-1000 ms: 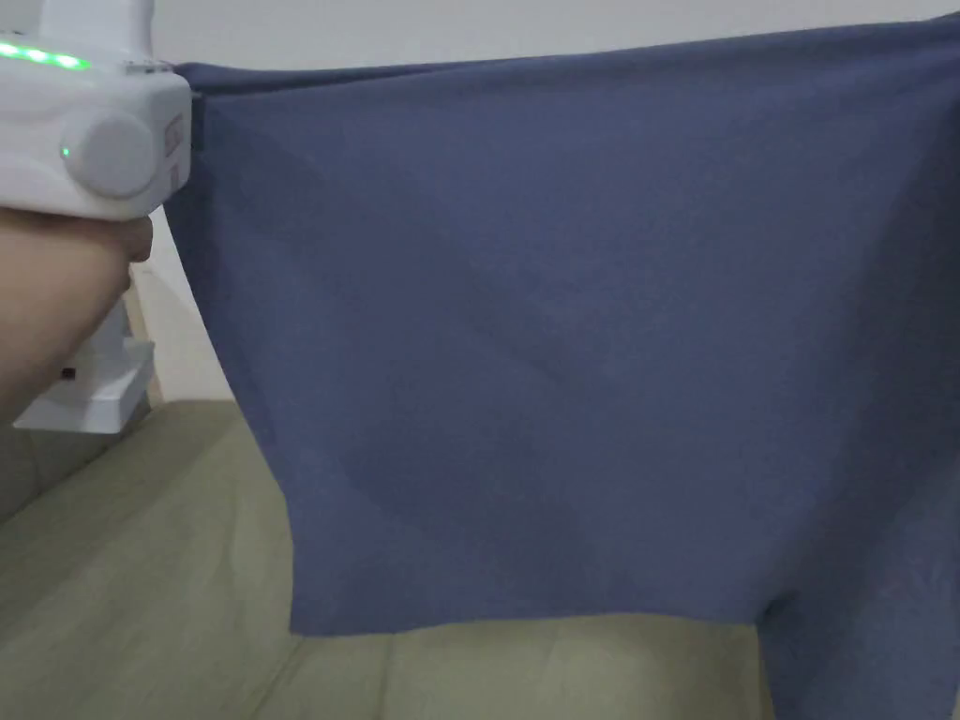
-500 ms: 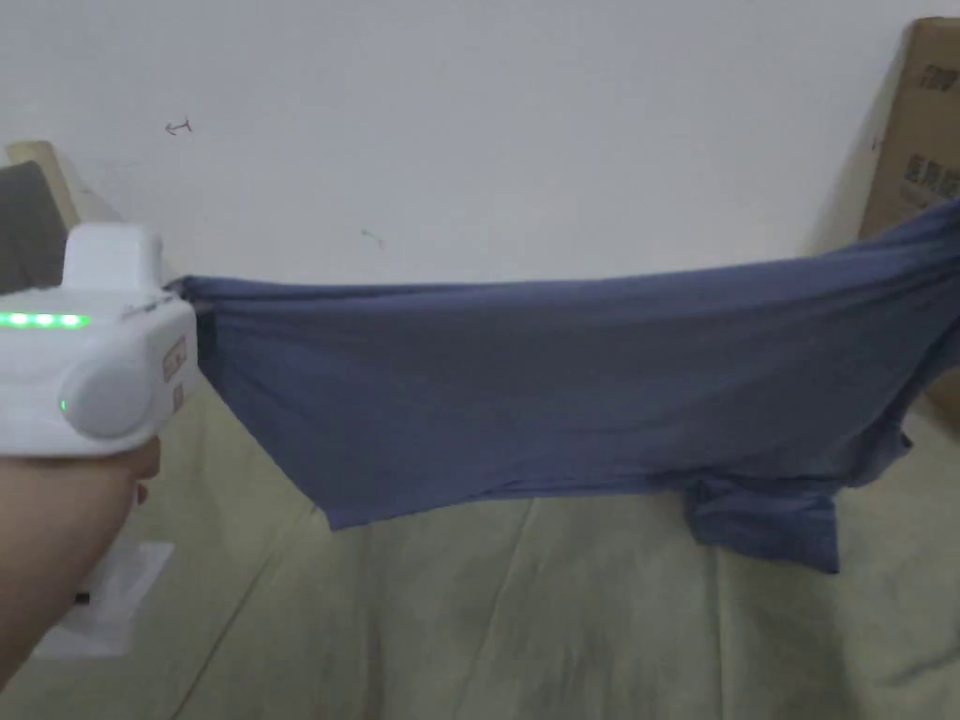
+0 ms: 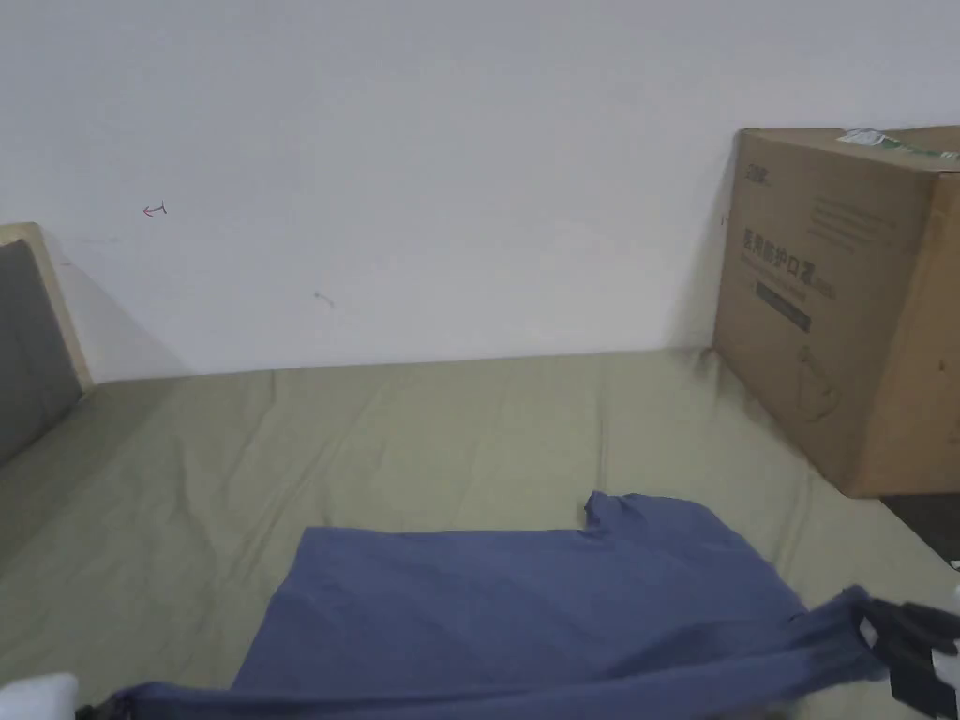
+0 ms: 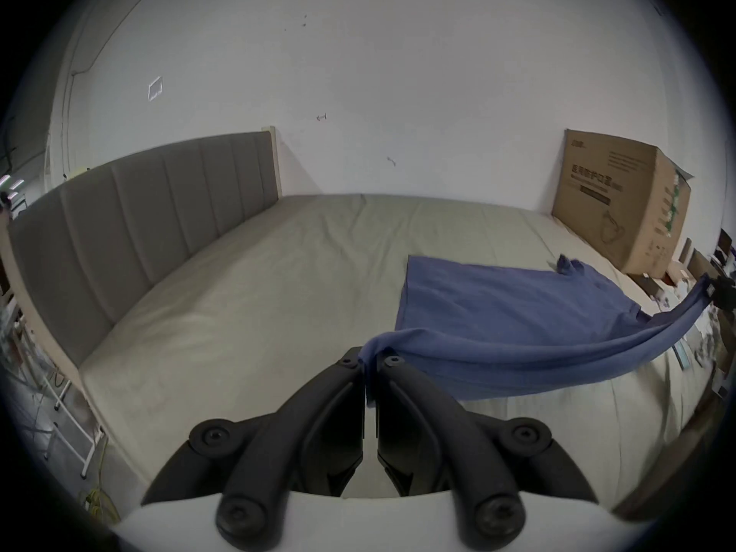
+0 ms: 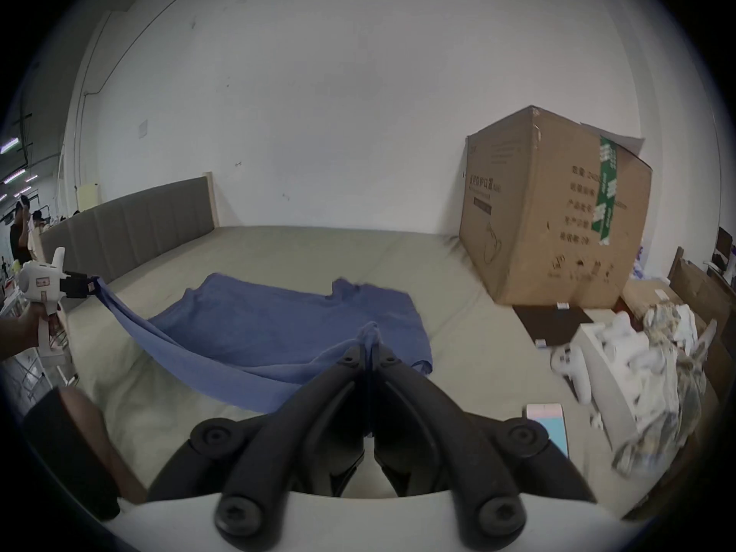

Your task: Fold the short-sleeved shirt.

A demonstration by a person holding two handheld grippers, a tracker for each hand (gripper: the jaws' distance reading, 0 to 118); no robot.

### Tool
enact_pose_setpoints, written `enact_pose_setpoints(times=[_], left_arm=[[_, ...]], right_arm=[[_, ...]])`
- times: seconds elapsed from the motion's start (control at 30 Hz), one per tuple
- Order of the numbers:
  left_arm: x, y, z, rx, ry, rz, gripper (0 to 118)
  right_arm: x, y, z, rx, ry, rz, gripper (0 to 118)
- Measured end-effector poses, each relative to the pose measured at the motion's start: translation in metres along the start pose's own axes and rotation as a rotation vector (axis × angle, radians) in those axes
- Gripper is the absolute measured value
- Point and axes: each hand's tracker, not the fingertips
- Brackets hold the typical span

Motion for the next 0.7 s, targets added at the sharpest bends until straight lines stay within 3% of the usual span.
enact_pose_setpoints(times=[0.1, 0.3, 0.33, 0.37, 0.4, 0.43, 0.47, 0.5, 0.53, 0.63, 0.67, 0.7], left_arm=[[-0.006, -0.041, 0.029, -0.043, -0.037, -0.008, 4], [-0.01, -0.096, 0.04, -0.126, -0.044, -0.059, 5], [-0.01, -0.101, 0.039, -0.139, -0.048, -0.059, 13], [-0.01, -0.104, 0.038, -0.16, -0.05, -0.063, 35], [-0.005, -0.106, 0.041, -0.17, -0.049, -0.067, 72], [-0.006, -0.107, 0.043, -0.182, -0.055, -0.069, 97], [-0.006, -0.108, 0.047, -0.193, -0.065, -0.074, 107], [-0.005, -0.108, 0.055, -0.191, -0.072, -0.075, 107], [-0.002, -0.106, 0.074, -0.116, -0.117, -0.062, 118], [0.008, -0.103, 0.118, -0.028, -0.116, -0.09, 114], [0.011, -0.103, 0.135, -0.003, -0.136, -0.075, 110], [0.013, -0.104, 0.151, 0.029, -0.15, -0.057, 100]], right_arm=[[0.003, -0.052, 0.028, -0.084, 0.008, 0.027, 1], [0.004, -0.128, 0.036, -0.224, -0.08, 0.059, 1], [0.004, -0.134, 0.034, -0.235, -0.1, 0.057, 10], [0.004, -0.138, 0.032, -0.243, -0.111, 0.056, 32], [0.004, -0.142, 0.031, -0.264, -0.121, 0.056, 70], [0.003, -0.144, 0.032, -0.283, -0.152, 0.064, 96], [0.004, -0.145, 0.037, -0.279, -0.173, 0.053, 106], [0.005, -0.145, 0.046, -0.253, -0.166, 0.033, 106], [0.007, -0.142, 0.063, -0.152, -0.131, -0.022, 118], [-0.011, -0.129, 0.107, -0.096, -0.19, -0.058, 118], [-0.017, -0.126, 0.121, -0.092, -0.164, -0.063, 117], [-0.02, -0.127, 0.141, -0.062, -0.128, -0.067, 116]])
